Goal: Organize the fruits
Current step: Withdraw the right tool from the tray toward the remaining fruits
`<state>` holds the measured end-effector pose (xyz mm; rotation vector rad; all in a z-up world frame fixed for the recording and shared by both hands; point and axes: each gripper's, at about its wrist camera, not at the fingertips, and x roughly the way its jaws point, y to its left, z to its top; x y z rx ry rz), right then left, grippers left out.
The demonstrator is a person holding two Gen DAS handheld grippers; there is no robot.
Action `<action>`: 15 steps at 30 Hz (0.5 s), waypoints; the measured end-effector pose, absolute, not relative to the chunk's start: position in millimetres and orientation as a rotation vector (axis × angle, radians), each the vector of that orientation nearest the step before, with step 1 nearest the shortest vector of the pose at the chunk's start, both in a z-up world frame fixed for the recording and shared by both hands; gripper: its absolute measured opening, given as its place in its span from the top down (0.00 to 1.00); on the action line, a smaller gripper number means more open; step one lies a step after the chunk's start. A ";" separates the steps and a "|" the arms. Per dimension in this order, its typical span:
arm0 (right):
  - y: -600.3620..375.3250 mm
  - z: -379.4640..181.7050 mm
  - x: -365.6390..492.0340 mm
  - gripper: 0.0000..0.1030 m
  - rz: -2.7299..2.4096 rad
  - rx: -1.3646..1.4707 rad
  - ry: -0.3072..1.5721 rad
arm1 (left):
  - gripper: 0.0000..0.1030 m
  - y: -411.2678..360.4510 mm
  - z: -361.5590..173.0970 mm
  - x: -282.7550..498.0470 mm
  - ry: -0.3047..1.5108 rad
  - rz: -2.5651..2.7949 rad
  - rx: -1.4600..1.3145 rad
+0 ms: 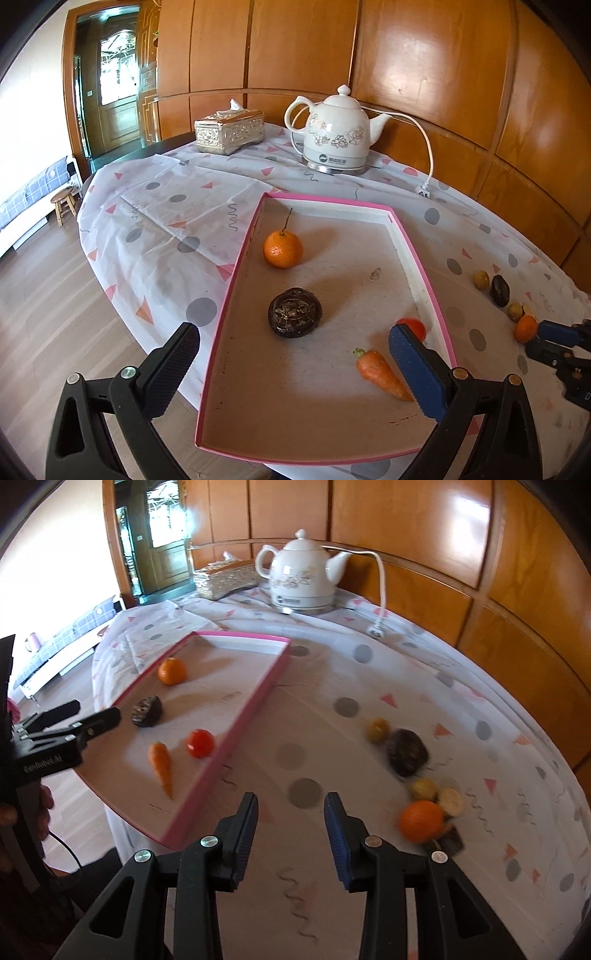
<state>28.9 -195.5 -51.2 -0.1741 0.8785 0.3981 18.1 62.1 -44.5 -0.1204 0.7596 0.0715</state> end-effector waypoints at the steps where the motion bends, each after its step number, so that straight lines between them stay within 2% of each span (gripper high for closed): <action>1: -200.9 -51.6 27.7 0.64 0.387 -0.178 0.880 | 0.00 60.6 -44.4 17.9 0.760 0.068 -0.117; 15: -296.9 -54.3 21.0 0.64 0.189 -0.188 0.923 | 0.00 45.2 -45.0 18.0 0.777 0.017 -0.089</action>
